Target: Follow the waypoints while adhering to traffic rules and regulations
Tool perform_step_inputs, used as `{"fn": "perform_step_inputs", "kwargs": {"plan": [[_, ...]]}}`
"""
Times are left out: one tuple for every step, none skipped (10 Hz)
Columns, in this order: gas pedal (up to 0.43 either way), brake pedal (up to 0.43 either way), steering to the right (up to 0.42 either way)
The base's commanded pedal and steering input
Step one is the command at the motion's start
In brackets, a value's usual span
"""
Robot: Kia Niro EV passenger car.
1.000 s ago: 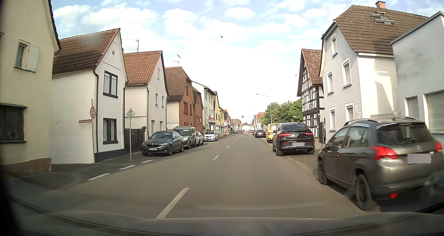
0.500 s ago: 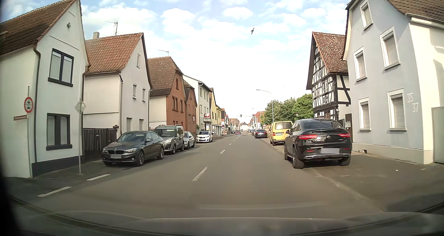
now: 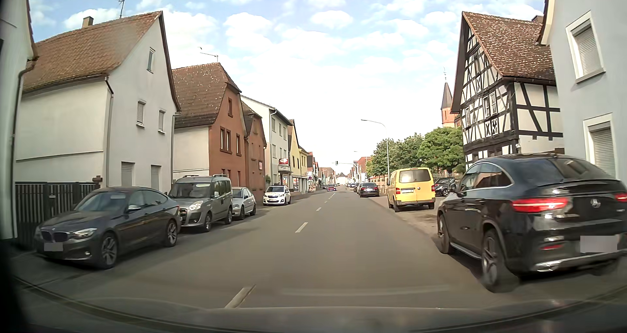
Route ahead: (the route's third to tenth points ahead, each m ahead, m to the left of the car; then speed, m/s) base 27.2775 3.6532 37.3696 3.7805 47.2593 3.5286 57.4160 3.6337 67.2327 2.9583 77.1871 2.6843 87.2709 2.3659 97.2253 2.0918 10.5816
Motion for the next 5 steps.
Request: {"fn": "perform_step_inputs", "kwargs": {"plan": [[0.028,0.018,0.007],[0.028,0.018,0.007],[0.028,0.018,0.007],[0.028,0.018,0.006],[0.028,0.018,0.006]]}}
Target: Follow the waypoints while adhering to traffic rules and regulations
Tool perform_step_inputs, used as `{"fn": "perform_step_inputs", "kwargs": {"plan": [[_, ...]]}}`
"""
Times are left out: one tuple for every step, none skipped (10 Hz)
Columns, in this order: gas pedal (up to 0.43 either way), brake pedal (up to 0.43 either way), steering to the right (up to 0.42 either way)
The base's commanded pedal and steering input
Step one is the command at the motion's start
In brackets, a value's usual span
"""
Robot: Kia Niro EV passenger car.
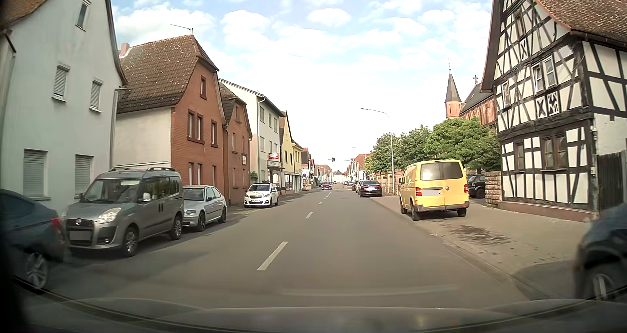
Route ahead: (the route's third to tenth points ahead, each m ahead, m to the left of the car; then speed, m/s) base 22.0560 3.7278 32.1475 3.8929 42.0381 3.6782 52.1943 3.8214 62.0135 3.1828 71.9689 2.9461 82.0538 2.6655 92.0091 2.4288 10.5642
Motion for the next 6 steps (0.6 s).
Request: {"fn": "perform_step_inputs", "kwargs": {"plan": [[0.028,0.018,0.006],[0.028,0.018,0.006],[0.028,0.018,0.006],[0.028,0.012,0.006],[0.028,0.018,0.006],[0.028,0.018,0.006]]}}
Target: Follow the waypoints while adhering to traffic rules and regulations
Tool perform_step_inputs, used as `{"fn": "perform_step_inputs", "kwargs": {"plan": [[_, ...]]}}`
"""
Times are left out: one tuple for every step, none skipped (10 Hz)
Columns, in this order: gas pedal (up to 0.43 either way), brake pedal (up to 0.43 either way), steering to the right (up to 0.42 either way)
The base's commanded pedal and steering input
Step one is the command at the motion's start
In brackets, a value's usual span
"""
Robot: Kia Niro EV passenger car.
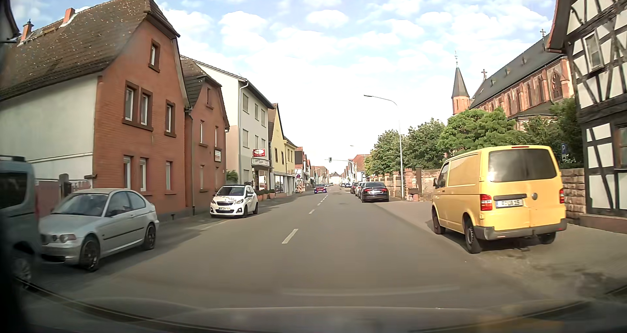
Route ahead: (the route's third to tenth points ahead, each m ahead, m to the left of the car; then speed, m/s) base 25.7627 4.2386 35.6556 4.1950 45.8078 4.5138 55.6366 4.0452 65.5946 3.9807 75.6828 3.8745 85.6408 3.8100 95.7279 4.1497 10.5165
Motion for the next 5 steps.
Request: {"fn": "perform_step_inputs", "kwargs": {"plan": [[0.028,0.018,0.006],[0.028,0.018,0.006],[0.028,0.018,0.005],[0.028,0.018,0.005],[0.028,0.018,0.003]]}}
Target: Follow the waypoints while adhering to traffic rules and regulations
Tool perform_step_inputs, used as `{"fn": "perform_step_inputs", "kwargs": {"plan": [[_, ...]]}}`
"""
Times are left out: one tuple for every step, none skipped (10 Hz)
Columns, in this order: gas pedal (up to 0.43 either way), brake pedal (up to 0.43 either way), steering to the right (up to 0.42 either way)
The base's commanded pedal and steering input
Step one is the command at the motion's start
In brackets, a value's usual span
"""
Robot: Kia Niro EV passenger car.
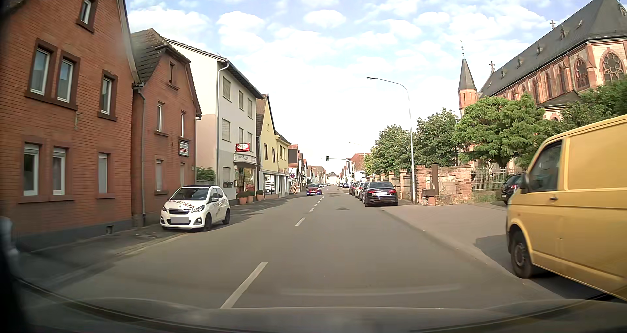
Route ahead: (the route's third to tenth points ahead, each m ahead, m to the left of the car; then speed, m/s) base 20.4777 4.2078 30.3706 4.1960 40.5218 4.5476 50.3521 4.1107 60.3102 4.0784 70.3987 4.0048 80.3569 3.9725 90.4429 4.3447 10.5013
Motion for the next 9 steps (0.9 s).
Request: {"fn": "perform_step_inputs", "kwargs": {"plan": [[0.028,0.018,-0.001],[0.028,0.018,-0.003],[0.028,0.018,-0.003],[0.028,0.018,-0.002],[0.028,0.018,-0.002],[0.028,0.018,-0.001],[0.028,0.018,-0.001],[0.028,0.018,0.0],[0.028,0.018,0.001]]}}
